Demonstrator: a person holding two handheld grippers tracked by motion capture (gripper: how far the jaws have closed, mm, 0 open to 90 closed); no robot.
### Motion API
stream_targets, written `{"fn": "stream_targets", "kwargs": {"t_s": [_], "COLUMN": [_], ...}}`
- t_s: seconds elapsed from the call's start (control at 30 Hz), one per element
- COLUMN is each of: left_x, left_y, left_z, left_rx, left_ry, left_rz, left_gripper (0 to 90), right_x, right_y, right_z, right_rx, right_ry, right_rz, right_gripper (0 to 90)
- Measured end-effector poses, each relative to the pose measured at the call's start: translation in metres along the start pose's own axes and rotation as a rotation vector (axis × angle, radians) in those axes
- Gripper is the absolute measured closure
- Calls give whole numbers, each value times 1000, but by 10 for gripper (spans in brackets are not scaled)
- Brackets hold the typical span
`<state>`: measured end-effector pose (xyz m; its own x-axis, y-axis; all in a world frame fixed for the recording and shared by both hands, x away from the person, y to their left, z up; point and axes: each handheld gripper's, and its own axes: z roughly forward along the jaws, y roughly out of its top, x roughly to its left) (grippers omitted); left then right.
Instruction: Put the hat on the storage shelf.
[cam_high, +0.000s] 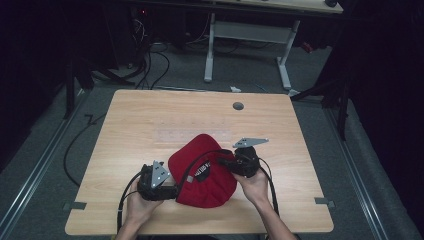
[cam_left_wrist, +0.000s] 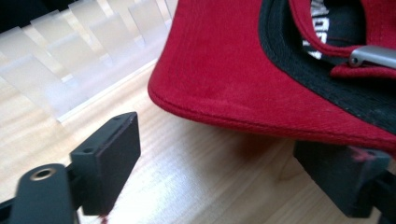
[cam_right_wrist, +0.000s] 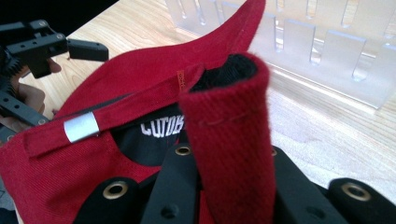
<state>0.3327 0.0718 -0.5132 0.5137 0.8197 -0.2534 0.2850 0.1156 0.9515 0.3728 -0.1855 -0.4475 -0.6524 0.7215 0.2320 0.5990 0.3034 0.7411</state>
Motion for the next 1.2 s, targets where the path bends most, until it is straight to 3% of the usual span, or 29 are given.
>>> {"fn": "stream_targets", "kwargs": {"t_s": [0.13, 0.33, 0.4, 0.43, 0.47, 0.53, 0.73, 0.93, 1.03, 1.2], "left_x": [-2, -1, -3, -5, -7, -7, -9, -13, -16, -18], "left_y": [3, 3, 4, 4, 5, 6, 7, 6, 7, 4], "left_z": [0, 0, -1, -1, 0, 1, 0, 0, -4, -2], "left_rx": [-7, -2, -6, -10, -6, -5, 20, 16, 19, 34], "left_ry": [-9, -17, -37, -40, -38, -41, -56, -49, -70, -92], "left_rz": [29, 29, 34, 47, 76, 72, 98, 119, 123, 117], "left_gripper": [202, 225, 229, 227, 229, 231, 261, 273, 337, 407], "right_x": [-2, -1, -2, -1, 1, 1, -2, 1, -1, -5], "right_y": [-2, -2, -1, -1, 0, 0, 5, 13, 12, 9], "right_z": [0, 1, 2, 3, 4, 3, -4, -5, -2, -3], "right_rx": [25, 35, 39, 46, 59, 55, 54, 57, 93, 93], "right_ry": [10, 22, 47, 60, 42, 45, 108, 115, 127, 148], "right_rz": [20, 32, 38, 43, 37, 37, 66, 45, 48, 63], "right_gripper": [853, 852, 852, 852, 852, 852, 852, 851, 851, 850]}}
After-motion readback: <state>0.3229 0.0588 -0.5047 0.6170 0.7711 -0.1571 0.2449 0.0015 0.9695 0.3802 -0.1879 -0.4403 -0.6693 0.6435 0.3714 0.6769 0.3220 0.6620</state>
